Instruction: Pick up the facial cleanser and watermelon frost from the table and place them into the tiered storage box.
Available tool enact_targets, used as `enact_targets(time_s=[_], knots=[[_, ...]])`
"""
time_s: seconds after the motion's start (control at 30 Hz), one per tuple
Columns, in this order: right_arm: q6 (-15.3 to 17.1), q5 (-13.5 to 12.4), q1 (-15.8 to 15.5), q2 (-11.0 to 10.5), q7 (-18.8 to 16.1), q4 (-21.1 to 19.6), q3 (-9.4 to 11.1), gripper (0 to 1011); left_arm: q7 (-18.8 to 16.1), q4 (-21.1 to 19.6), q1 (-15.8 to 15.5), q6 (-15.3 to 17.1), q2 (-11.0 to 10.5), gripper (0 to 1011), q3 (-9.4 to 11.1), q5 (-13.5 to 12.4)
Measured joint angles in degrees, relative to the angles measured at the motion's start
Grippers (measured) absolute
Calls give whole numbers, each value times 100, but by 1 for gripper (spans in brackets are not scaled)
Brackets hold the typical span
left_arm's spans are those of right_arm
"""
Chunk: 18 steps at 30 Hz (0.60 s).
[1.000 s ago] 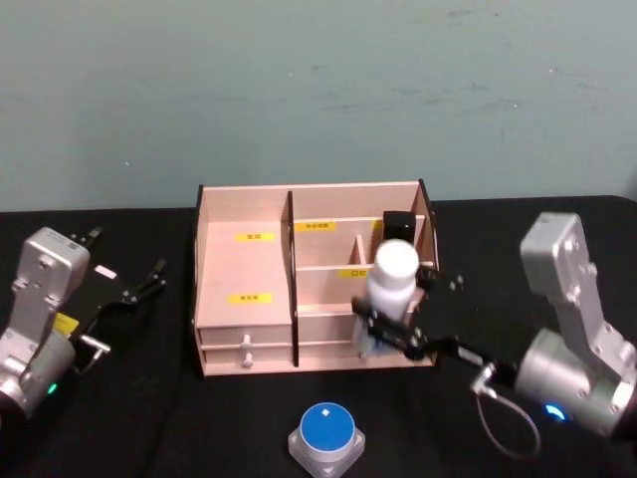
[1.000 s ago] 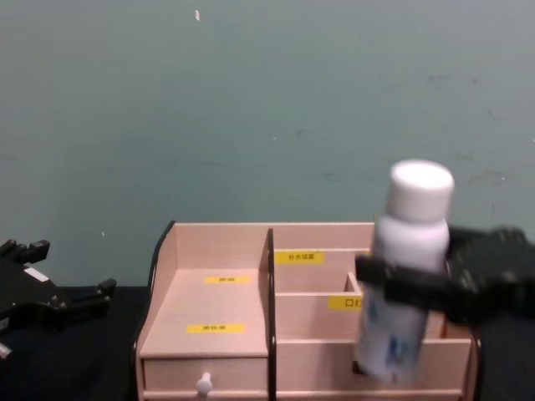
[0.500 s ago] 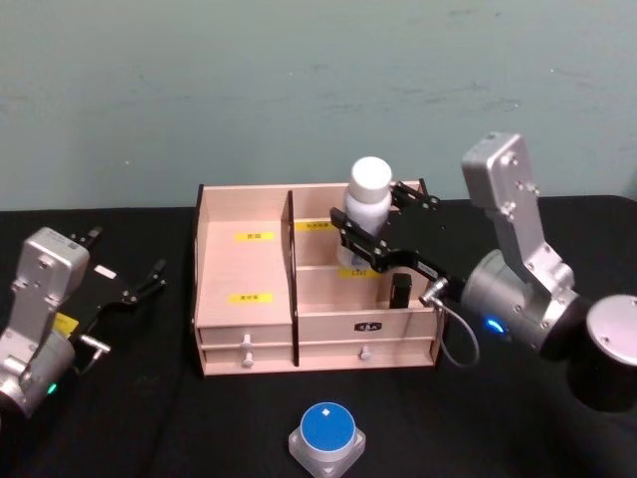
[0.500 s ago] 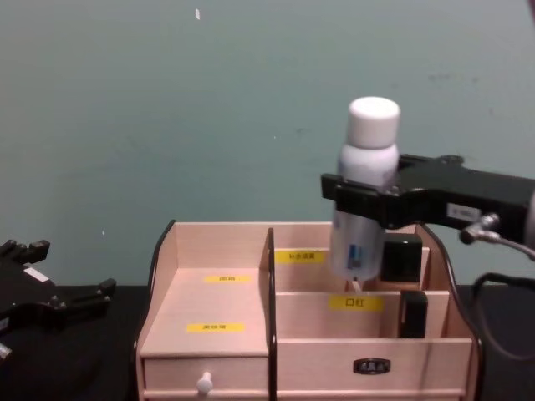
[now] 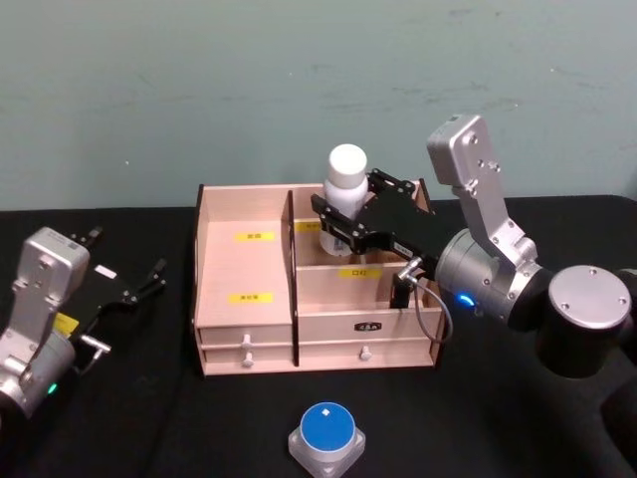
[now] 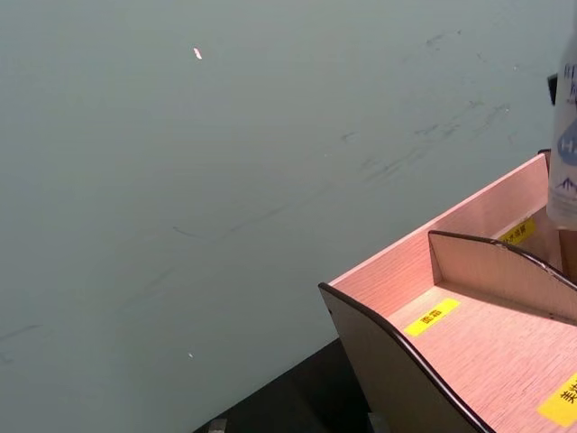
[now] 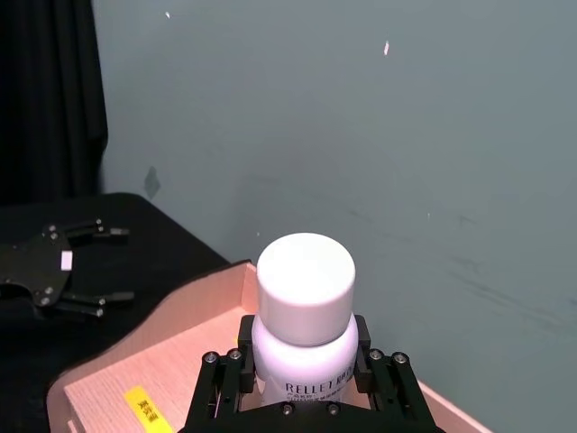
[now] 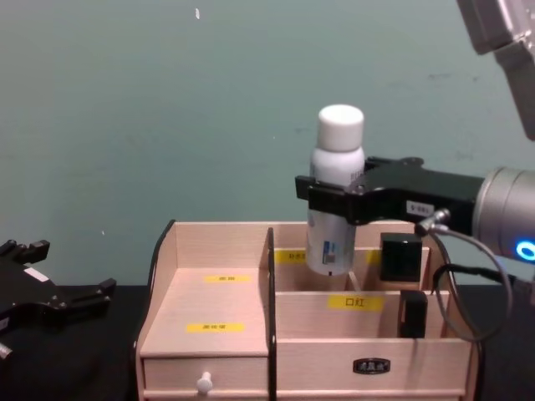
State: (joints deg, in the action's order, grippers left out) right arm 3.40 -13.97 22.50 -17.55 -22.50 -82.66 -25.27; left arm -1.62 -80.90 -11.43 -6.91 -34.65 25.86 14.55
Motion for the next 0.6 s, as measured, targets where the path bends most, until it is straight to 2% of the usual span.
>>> enact_targets(time_s=[0.33,0.6], knots=[[-210,58,204,163,-157,486,-80,594,0,0,0,0,0,1010,0,0],[-300,135,313,247,-182,702,-120,594,0,0,0,0,0,1010,0,0]])
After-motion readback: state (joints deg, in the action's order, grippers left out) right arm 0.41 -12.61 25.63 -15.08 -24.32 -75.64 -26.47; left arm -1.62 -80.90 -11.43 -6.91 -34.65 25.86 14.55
